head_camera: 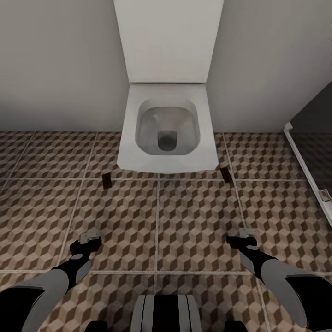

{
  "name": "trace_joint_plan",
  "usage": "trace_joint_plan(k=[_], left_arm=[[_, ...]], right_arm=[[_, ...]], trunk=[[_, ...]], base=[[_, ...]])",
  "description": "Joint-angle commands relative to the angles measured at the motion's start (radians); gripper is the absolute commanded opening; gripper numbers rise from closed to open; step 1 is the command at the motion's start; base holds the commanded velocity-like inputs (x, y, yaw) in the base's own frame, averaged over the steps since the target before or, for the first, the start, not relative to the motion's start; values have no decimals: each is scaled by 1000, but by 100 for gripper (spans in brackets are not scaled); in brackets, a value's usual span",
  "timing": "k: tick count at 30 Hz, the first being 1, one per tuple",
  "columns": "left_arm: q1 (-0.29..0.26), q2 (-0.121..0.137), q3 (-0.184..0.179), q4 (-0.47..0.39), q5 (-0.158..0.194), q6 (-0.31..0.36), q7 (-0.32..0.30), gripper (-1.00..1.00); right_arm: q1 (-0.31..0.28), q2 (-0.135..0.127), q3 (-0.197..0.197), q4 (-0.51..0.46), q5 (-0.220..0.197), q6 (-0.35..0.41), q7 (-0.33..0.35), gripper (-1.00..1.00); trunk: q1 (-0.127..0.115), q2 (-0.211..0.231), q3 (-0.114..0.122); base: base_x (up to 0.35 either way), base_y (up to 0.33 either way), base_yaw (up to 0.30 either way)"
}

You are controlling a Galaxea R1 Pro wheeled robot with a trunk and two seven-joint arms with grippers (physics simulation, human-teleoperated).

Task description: Take the four mousetraps from the cabinet in the bathroom and place them on the bathroom floor. Make sure all four end up on the same floor surface, and ensure that at least two of them are either under or directly next to the same bathroom sink.

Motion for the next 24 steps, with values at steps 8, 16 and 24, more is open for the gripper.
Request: trace_joint_plan(k=[8,16,24], left_arm=[[0,-1,-9,3,8,3,0,100],[0,-1,-9,4,8,7,-1,100],[0,-1,-9,6,9,6,-1,100]], right_arm=[[-1,1,8,3,-9,-6,-1,100],[-1,1,9,3,-9,-6,-1,100],[-1,2,9,3,-8,-6,-1,100]], trunk=[[-4,2,31],[-7,4,61],[-11,5,92]], base=[[0,0,0],[0,0,0],[0,0,0]])
